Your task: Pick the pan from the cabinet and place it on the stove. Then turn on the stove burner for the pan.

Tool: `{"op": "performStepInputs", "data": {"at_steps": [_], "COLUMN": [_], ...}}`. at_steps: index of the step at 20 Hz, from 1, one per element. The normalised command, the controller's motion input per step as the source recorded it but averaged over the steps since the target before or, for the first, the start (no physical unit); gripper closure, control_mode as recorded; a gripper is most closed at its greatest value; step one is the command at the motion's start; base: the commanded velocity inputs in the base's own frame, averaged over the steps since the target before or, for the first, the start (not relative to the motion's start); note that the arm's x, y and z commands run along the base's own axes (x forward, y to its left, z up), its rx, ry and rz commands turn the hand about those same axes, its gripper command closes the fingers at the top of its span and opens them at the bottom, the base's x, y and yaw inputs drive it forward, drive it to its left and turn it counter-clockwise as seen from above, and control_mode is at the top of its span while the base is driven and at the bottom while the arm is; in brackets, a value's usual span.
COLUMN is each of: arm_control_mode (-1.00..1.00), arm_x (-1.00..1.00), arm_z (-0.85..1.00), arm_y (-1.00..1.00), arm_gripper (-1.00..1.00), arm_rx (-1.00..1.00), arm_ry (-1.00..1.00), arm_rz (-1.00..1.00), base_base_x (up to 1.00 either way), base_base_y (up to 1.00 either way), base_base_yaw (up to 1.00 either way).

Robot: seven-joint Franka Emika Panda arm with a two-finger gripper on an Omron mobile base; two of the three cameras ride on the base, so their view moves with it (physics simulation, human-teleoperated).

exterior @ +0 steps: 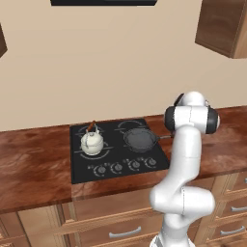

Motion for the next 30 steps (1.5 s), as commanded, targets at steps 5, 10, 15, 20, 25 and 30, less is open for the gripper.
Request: {"op": "performStepInputs", "data": {"at_steps": [5, 10, 15, 20, 25, 30], "arm_control_mode": [-1.00, -1.00, -1.00, -1.00, -1.00, -1.00], "arm_x": [0.00, -0.01, -0.30, -0.47, -0.45, -0.41], "arm_z": [0.19, 0.31, 0.18, 0.17, 0.26, 0.28], "arm_y": [0.09, 0.06, 0.19, 0.45, 0.46, 0.42], "arm_gripper": [-1.00, -1.00, -1.00, -1.00, -1.00, -1.00], "arm_rx": [0.00, -0.03, -0.02, 0.00, -0.02, -0.04], "arm_ry": [0.00, 0.00, 0.00, 0.00, -0.01, -0.04], "arm_rz": [0.00, 0.00, 0.00, -0.01, -0.03, -0.05], "base_base_x": [0.00, 0.00, 0.00, 0.00, 0.00, 0.00], "base_base_y": [0.00, 0.00, 0.00, 0.00, 0.00, 0.00], "base_base_yaw": [0.00, 0.00, 0.00, 0.00, 0.00, 0.00]}}
